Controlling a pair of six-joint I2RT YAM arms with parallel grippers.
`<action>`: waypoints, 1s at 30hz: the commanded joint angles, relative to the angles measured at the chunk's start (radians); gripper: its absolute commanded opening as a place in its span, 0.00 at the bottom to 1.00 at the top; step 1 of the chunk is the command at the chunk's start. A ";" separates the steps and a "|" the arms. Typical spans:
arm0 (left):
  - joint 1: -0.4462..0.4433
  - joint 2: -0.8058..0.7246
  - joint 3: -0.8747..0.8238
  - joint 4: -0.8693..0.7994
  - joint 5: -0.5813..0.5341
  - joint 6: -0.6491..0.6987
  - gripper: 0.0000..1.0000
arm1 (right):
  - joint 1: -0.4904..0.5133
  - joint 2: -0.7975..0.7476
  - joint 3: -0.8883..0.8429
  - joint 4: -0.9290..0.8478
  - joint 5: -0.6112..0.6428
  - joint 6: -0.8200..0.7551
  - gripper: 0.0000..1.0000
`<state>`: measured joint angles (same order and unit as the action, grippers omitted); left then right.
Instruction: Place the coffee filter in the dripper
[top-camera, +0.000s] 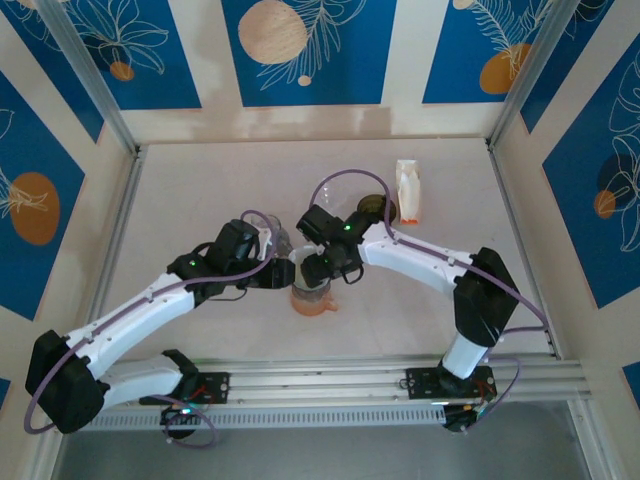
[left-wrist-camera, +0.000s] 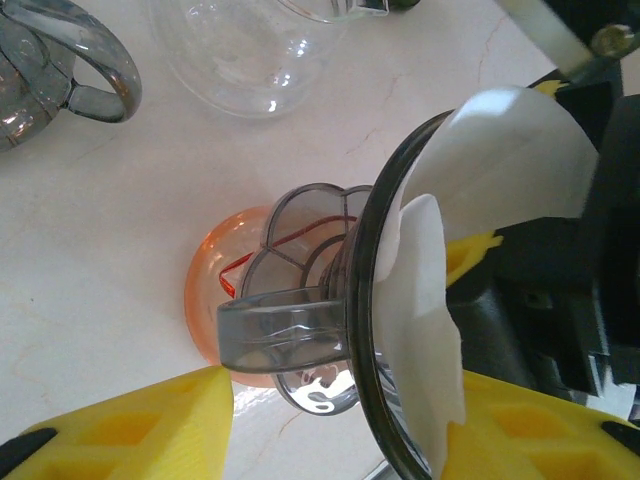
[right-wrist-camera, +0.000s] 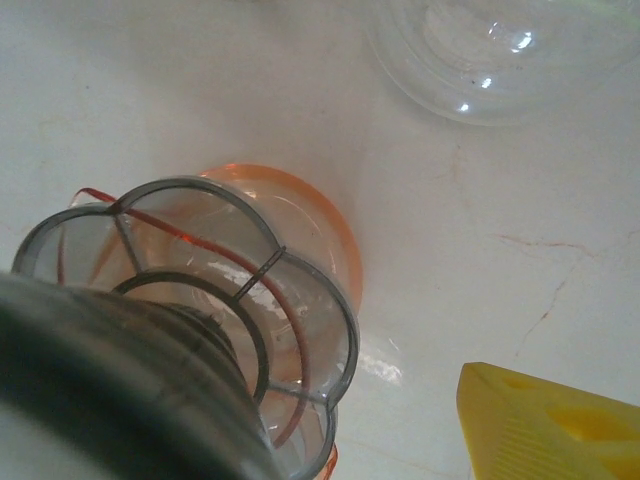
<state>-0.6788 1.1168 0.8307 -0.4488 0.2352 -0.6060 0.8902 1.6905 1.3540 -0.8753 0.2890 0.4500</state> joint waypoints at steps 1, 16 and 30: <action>0.008 -0.001 -0.008 0.012 0.018 -0.017 0.57 | 0.003 0.018 0.016 -0.001 0.009 -0.002 0.72; 0.022 -0.061 -0.062 0.144 -0.007 -0.060 0.78 | 0.014 0.038 -0.015 0.011 0.018 0.011 0.71; 0.021 -0.043 -0.027 0.019 -0.128 -0.034 0.61 | 0.020 0.037 -0.009 0.015 0.025 0.014 0.71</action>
<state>-0.6678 1.0809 0.7780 -0.3832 0.1406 -0.6533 0.8997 1.7039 1.3540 -0.8619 0.2928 0.4541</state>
